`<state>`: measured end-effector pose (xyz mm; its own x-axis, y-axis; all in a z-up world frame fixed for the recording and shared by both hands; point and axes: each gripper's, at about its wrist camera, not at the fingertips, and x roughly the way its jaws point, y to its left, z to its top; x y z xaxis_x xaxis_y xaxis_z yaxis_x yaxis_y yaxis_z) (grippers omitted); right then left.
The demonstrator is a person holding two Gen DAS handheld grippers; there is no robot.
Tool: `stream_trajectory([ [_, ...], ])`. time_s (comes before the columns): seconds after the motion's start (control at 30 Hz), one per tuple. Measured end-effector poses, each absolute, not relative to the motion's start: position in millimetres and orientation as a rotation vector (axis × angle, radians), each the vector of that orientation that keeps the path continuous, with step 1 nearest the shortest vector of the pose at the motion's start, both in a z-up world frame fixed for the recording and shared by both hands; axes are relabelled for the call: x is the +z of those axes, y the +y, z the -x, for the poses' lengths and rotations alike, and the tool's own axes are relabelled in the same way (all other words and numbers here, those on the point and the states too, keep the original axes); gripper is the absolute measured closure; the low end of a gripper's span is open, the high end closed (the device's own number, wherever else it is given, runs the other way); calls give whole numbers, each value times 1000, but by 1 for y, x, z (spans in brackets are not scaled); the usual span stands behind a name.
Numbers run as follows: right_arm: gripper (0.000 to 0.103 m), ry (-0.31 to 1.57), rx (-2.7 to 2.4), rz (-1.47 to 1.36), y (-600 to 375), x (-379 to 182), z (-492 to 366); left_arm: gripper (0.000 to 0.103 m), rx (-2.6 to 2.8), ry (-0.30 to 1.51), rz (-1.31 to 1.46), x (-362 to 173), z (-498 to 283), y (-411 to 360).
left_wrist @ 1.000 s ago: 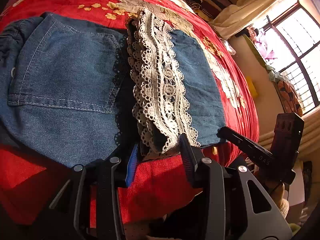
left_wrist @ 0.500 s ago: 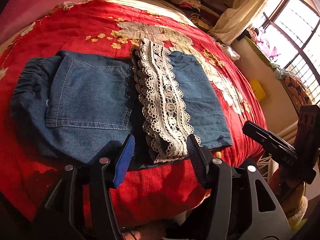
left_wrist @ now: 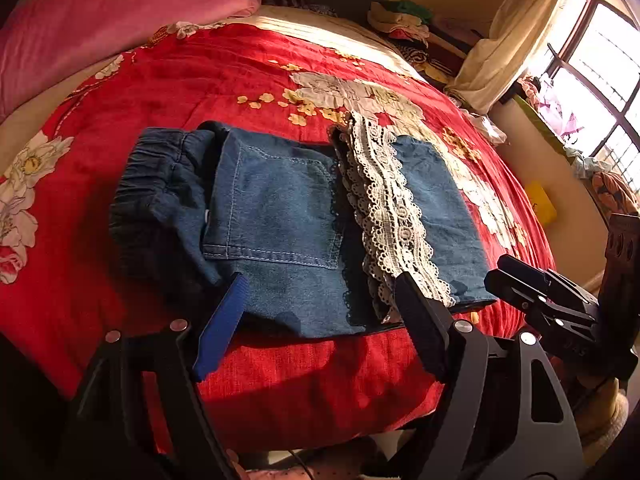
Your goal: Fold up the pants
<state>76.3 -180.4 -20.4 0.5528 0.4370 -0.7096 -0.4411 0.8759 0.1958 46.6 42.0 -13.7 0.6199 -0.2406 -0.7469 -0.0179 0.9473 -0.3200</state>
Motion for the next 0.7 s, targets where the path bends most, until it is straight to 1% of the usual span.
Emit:
stream_trajectory([
  [0.1, 43, 866, 529, 37, -166, -30, -79, 34, -110, 900, 328, -17, -43, 53],
  [0.23, 43, 940, 520, 63, -152, -54, -87, 29, -75, 898, 339, -20, -38, 66],
  [0.4, 41, 953, 524, 53, -150, -64, -91, 28, -33, 901, 385, -26, -34, 88],
  [0.5, 41, 946, 534, 41, -153, -55, -89, 27, -7, 898, 411, -28, -32, 100],
  [0.63, 41, 865, 607, -13, -152, -16, -88, 25, 9, 892, 448, -31, -31, 114],
  [0.7, 39, 835, 647, -5, -141, 2, -93, 24, 9, 898, 476, -36, -32, 119],
])
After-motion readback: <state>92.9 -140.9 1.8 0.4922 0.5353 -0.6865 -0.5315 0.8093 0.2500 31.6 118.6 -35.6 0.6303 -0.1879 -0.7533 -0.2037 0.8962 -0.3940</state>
